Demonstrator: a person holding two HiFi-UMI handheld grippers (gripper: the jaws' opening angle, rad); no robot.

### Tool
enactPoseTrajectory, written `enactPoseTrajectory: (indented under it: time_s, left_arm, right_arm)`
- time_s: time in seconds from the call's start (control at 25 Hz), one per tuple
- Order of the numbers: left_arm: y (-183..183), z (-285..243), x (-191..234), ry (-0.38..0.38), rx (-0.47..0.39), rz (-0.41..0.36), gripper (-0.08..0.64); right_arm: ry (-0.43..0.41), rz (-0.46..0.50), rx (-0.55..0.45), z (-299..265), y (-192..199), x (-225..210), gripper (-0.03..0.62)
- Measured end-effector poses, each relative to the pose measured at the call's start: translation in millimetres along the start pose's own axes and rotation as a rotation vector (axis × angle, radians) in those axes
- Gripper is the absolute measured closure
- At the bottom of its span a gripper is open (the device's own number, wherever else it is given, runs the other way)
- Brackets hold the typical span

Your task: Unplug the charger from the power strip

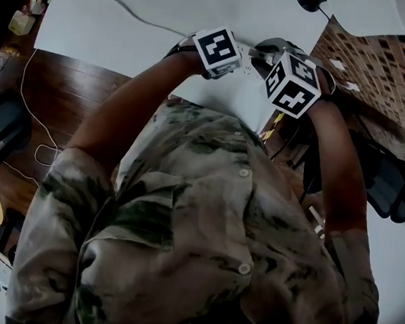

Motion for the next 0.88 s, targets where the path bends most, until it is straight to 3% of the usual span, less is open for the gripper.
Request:
enactPoseTrajectory:
  time_s: [0.12, 0.44, 0.64, 0.88]
  left_arm:
    - [3.8, 1.2, 3.9, -0.031, -0.002, 0.000, 0.563]
    - [-2.5, -2.2, -3.6, 0.016, -0.071, 0.034, 0.558]
    - [-13.7, 21.7, -8.5, -0.048, -0.196, 0.043, 0.557]
    - [-22.6, 80.8, -59.3, -0.164, -0.450, 0.024, 0.557]
  right_arm:
    - [0.050, -0.026, -0.032, 26.3, -5.7, -16.5, 0.488]
    - [0.146, -0.292, -0.160, 60.8, 16.5, 1.0, 0.486]
    - [0.215, -0.398, -0.264, 86.4, 31.1, 22.8, 0.486]
    - [0.322, -0.473, -0.417, 120.2, 44.9, 69.5, 0.486]
Point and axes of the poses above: the fingertips, and each gripper's own axes: z backward along the fingers, x to its left, y out of its underside, the point moved 3 cm from there along z, backward along the fingers, and after that the axes turned 2 degrees about y, right-handed, at the moved point
